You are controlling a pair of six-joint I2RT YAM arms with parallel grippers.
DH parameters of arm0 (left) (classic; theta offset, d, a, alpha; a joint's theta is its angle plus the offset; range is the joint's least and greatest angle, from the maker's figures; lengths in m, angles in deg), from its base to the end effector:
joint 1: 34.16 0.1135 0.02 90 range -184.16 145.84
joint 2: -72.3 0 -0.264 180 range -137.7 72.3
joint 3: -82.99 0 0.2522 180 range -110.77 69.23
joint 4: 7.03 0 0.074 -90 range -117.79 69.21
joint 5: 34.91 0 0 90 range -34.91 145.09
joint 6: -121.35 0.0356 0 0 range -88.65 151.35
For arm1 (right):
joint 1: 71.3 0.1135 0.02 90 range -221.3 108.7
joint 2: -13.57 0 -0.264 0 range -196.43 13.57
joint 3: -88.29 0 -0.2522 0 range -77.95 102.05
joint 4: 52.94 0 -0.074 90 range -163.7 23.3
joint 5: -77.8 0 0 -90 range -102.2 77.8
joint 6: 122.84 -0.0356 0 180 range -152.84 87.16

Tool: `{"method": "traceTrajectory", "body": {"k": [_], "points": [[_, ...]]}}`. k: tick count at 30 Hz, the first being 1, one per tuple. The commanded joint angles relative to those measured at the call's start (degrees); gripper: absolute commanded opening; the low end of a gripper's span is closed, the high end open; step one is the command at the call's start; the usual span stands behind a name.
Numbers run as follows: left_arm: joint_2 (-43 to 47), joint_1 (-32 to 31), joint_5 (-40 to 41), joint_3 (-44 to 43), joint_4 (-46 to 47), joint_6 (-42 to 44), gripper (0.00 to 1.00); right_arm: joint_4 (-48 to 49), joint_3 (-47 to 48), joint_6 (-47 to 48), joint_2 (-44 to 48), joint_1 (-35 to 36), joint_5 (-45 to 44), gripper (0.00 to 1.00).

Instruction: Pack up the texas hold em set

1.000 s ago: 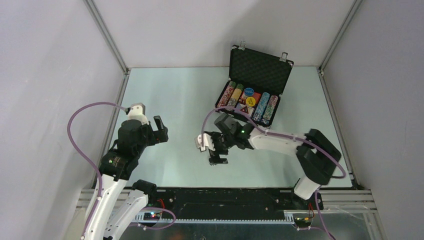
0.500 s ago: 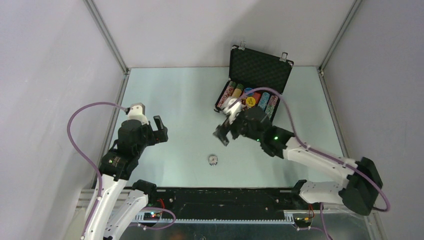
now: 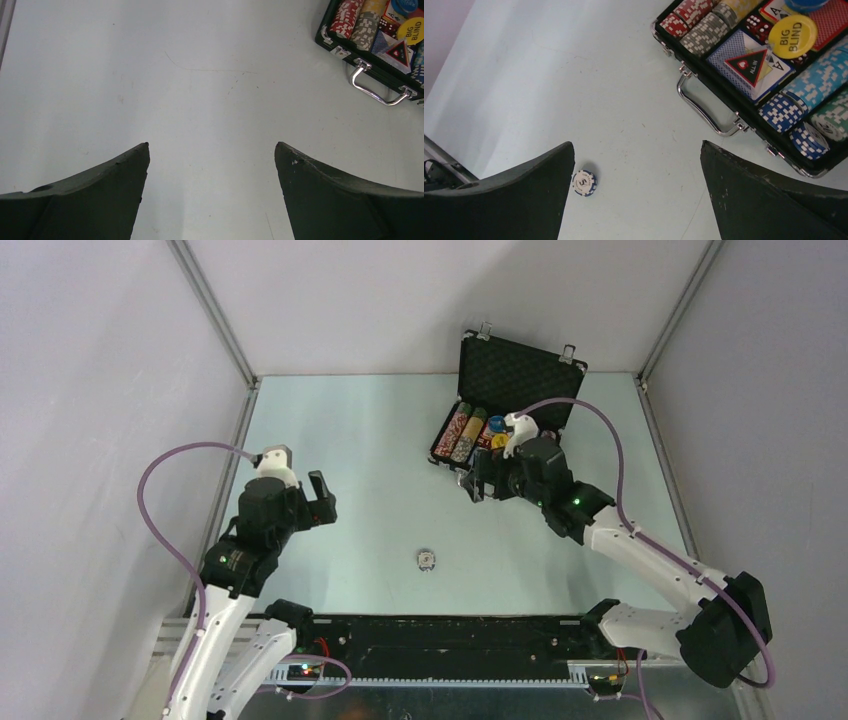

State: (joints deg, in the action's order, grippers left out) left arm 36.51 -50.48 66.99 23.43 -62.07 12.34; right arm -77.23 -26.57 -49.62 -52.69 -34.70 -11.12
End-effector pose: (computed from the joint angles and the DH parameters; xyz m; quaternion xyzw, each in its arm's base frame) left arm 0.1265 -0.0294 0.3131 -0.0712 0.8654 -0.0619 0.4921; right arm 0.2122 0.1585 0.3032 -0.1504 0.8318 0.2471 0.4738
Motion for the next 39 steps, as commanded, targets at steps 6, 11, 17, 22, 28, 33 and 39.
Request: {"method": "traceTrajectory", "body": {"k": [6,11,17,22,28,33,39], "points": [[-0.4,0.6,0.9,0.2,0.9,0.7,1.00,-10.8,3.1,-9.3,-4.7,3.1,-13.1,0.99],[-0.5,0.5,0.7,0.2,0.9,0.7,1.00,-16.2,7.9,-14.4,-12.9,11.5,-16.8,0.99],[-0.6,0.6,0.6,0.2,0.9,0.8,1.00,-15.2,12.2,-20.3,-22.6,17.5,-9.0,0.99],[-0.7,0.5,0.3,0.2,0.9,0.8,1.00,-20.1,20.4,-20.5,-32.1,22.8,-10.5,0.99],[-0.6,0.6,0.3,0.2,0.9,0.8,1.00,-27.2,27.7,-20.9,-40.2,25.1,-12.6,0.99],[-0.4,0.5,0.3,0.2,1.0,0.8,1.00,-29.8,29.2,-21.3,-42.3,25.7,-14.1,0.98],[-0.5,0.5,0.2,0.2,1.0,0.9,1.00,-29.4,29.2,-21.4,-44.3,26.1,-12.3,0.95]]}}
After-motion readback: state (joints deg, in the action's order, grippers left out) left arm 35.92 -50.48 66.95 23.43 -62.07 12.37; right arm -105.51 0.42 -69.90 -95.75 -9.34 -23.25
